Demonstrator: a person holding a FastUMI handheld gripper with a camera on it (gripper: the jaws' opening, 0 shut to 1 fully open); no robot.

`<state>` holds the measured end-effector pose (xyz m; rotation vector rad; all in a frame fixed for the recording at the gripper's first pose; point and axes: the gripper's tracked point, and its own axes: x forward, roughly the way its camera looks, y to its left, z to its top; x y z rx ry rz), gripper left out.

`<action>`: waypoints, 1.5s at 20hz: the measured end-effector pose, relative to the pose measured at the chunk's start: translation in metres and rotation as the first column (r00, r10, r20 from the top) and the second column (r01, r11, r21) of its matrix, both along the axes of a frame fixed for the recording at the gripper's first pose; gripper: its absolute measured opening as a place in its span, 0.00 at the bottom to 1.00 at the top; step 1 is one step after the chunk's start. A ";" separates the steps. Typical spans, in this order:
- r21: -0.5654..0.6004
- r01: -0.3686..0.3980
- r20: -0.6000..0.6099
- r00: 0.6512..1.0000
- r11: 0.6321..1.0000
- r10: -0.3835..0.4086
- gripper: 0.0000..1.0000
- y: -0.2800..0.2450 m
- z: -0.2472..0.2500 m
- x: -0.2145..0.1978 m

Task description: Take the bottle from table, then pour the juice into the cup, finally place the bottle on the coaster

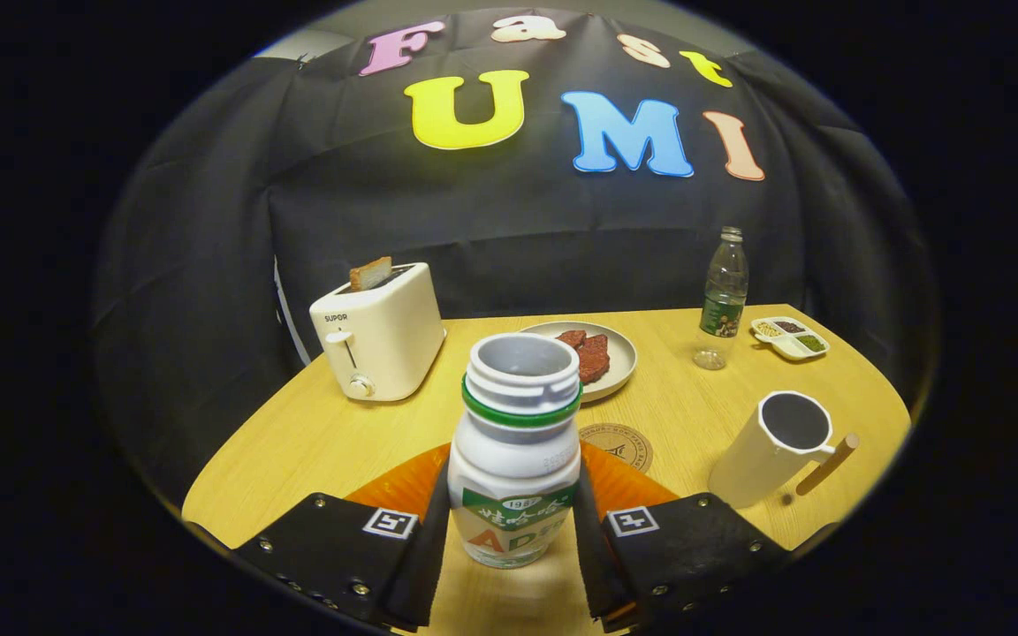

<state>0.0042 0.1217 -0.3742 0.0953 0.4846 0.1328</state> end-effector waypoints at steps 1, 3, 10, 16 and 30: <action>0.015 0.009 -0.011 1.000 1.000 -0.009 0.64 -0.002 0.001 0.001; 0.081 0.031 -0.034 0.999 0.996 -0.028 0.63 -0.003 0.005 0.004; 0.338 0.142 -0.080 0.989 0.930 -0.122 0.63 -0.011 0.034 0.012; 0.536 0.249 -0.129 0.969 0.807 -0.213 0.63 -0.032 0.054 0.022; 0.675 0.398 -0.271 0.917 0.621 -0.293 0.63 -0.071 0.045 0.022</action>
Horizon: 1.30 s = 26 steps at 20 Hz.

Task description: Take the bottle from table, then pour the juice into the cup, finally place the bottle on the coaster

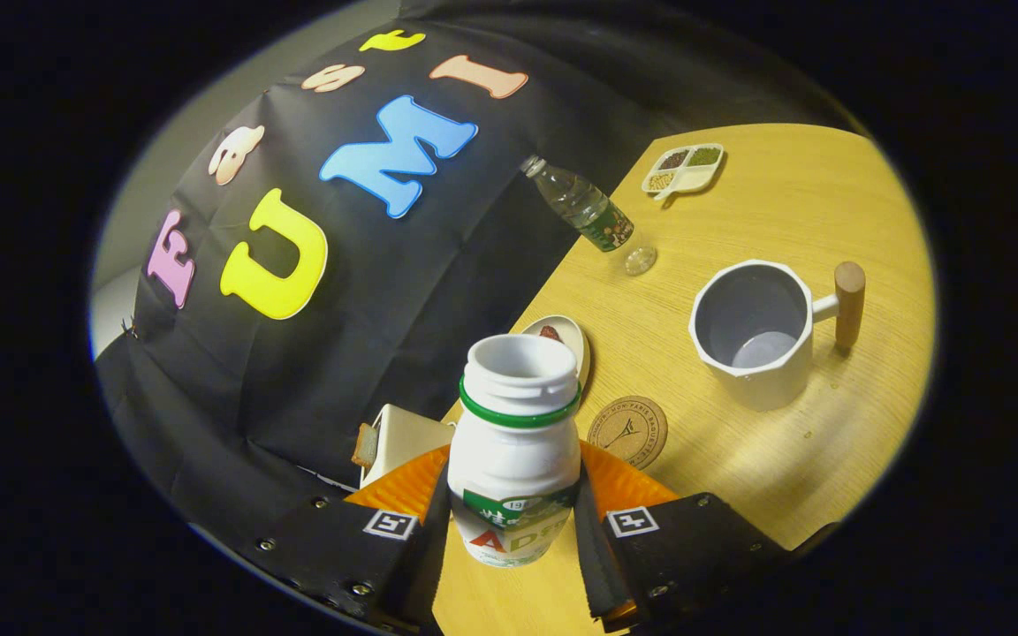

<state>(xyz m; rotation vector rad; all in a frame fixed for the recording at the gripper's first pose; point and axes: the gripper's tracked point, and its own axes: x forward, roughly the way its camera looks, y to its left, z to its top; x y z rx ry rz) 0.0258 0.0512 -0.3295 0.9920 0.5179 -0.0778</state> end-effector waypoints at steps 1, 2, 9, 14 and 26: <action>0.008 0.010 -0.004 1.000 1.000 -0.010 0.63 -0.002 -0.001 0.001; 0.016 0.019 -0.010 1.000 1.000 -0.019 0.63 -0.006 -0.002 0.002; 0.118 0.072 -0.032 0.997 0.990 -0.069 0.63 -0.022 -0.006 0.006; 0.140 0.098 -0.052 0.994 0.985 -0.091 0.63 -0.033 -0.010 0.010; 0.307 0.207 -0.082 0.978 0.929 -0.191 0.63 -0.053 -0.011 0.017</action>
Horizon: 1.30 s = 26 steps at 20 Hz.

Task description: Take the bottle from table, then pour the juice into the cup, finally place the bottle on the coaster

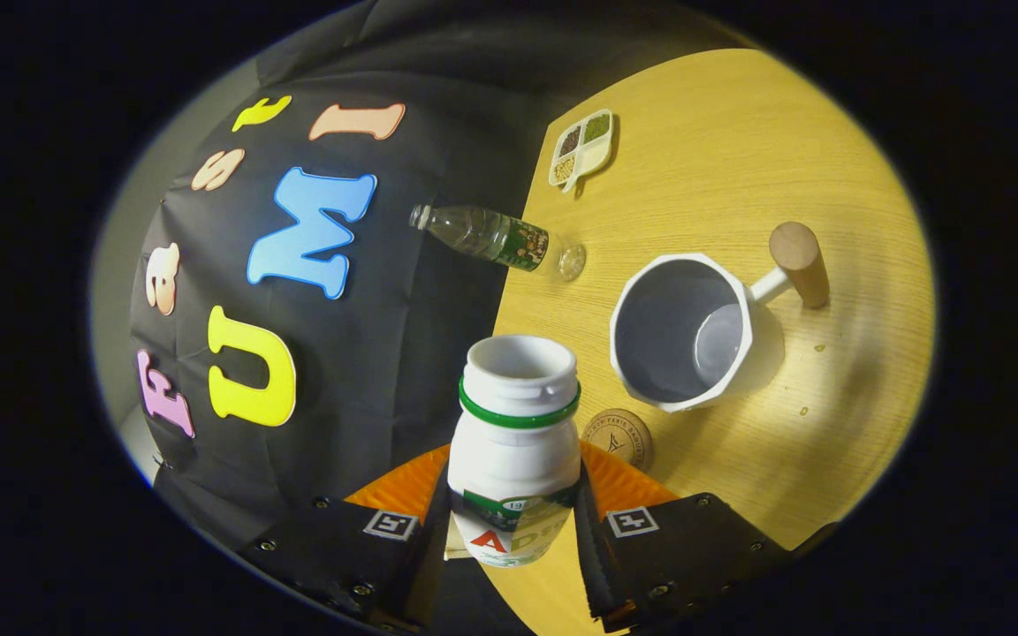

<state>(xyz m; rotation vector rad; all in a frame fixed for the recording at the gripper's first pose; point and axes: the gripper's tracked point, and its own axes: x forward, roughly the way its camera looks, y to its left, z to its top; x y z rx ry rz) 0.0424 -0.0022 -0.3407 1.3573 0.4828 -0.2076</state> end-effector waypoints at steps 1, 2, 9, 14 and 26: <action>0.019 -0.001 0.003 1.000 1.000 0.001 0.63 0.001 0.000 0.001; 0.035 -0.002 0.008 1.000 0.999 0.002 0.63 0.002 0.000 0.002; 0.095 -0.010 0.006 1.000 0.995 0.010 0.63 0.005 -0.003 0.003; 0.147 0.017 0.004 1.000 0.989 -0.018 0.63 0.002 -0.004 0.003; 0.265 0.050 0.001 0.999 0.963 -0.052 0.63 0.005 -0.004 0.010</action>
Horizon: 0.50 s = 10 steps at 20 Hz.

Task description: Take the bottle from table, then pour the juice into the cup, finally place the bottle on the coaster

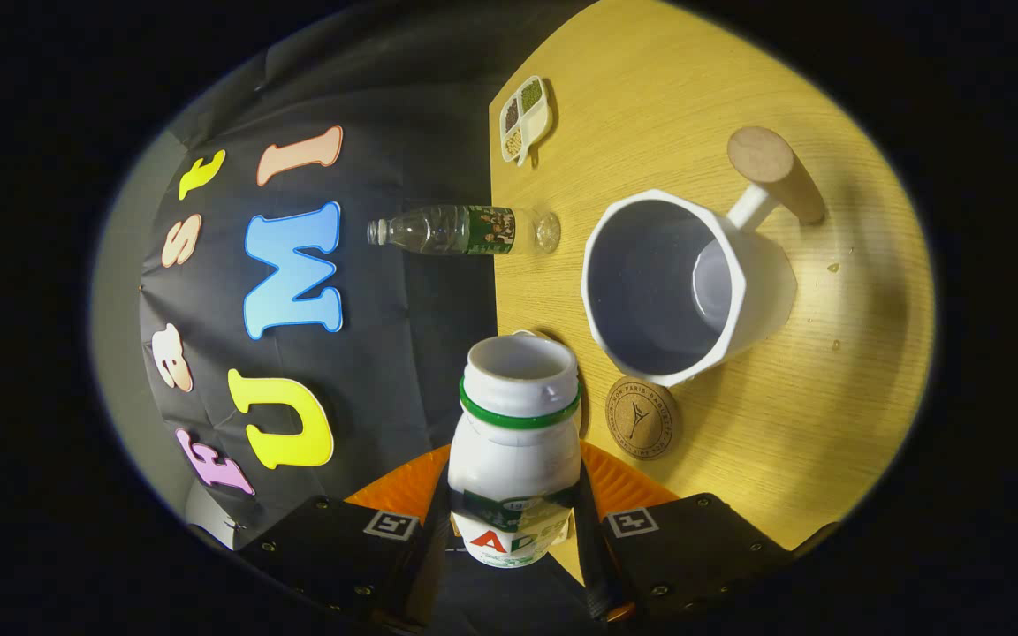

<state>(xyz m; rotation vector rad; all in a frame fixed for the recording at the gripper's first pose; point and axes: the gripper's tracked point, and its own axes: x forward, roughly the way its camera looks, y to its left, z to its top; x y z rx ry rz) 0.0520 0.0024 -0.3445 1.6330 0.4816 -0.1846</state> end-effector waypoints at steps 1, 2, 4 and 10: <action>0.006 0.004 0.001 1.000 1.000 -0.005 0.63 0.000 0.001 0.000; 0.009 0.006 0.002 1.000 1.000 -0.006 0.63 0.000 0.001 0.001; 0.015 0.004 0.001 1.000 1.000 -0.004 0.63 0.002 0.002 0.003; 0.051 0.022 0.011 1.000 0.998 -0.023 0.63 0.001 0.006 0.008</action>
